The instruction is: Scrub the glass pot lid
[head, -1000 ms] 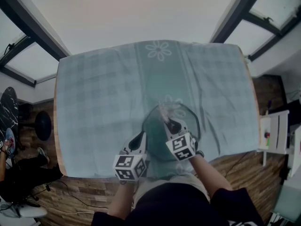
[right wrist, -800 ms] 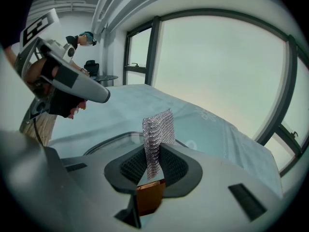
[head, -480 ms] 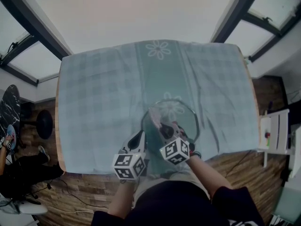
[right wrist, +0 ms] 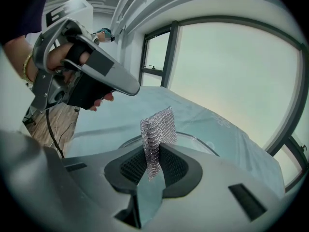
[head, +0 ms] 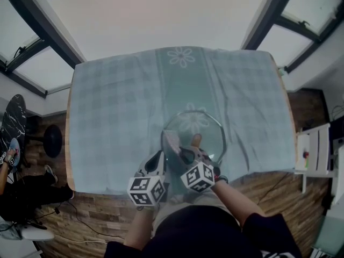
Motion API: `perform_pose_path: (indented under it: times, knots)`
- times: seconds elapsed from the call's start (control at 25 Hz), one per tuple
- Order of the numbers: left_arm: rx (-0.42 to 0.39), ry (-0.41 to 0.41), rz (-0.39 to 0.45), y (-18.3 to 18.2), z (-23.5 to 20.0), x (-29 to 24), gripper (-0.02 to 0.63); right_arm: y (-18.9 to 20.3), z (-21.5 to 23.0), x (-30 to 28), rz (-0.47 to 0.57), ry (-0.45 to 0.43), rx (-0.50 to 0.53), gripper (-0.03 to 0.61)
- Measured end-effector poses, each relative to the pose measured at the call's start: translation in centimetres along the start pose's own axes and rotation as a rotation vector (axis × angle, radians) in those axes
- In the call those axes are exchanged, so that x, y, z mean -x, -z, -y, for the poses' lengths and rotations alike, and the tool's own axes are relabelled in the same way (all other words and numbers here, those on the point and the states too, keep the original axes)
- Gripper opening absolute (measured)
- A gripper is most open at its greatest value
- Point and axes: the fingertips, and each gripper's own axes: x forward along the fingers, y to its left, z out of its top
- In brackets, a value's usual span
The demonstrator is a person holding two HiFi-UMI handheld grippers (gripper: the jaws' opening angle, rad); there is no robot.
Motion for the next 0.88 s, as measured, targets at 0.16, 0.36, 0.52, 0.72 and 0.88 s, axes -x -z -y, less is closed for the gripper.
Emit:
perform_pose_path:
  times: [0.16,0.36,0.52,0.72,0.88]
  knots:
    - [-0.008,-0.008,0.008,0.4,0.3,1.0,0.002,0.3,-1.5,0.6,0.009,-0.021,0.002,0.072]
    - [-0.014,-0.017,0.015,0.8,0.6,2.3,0.002,0.6,-3.4,1.6,0.015,-0.052,0.007,0.071]
    - [-0.019,-0.027,0.021,1.0,0.8,3.2,0.002,0.9,-4.5,2.2,0.019,-0.075,0.009,0.072]
    - [-0.022,-0.041,0.028,0.9,0.9,4.0,0.002,1.1,-5.7,2.8,0.02,-0.125,0.017,0.072]
    - [-0.036,-0.047,0.031,0.6,1.1,4.5,0.002,0.7,-5.7,3.7,0.034,-0.157,-0.021,0.072]
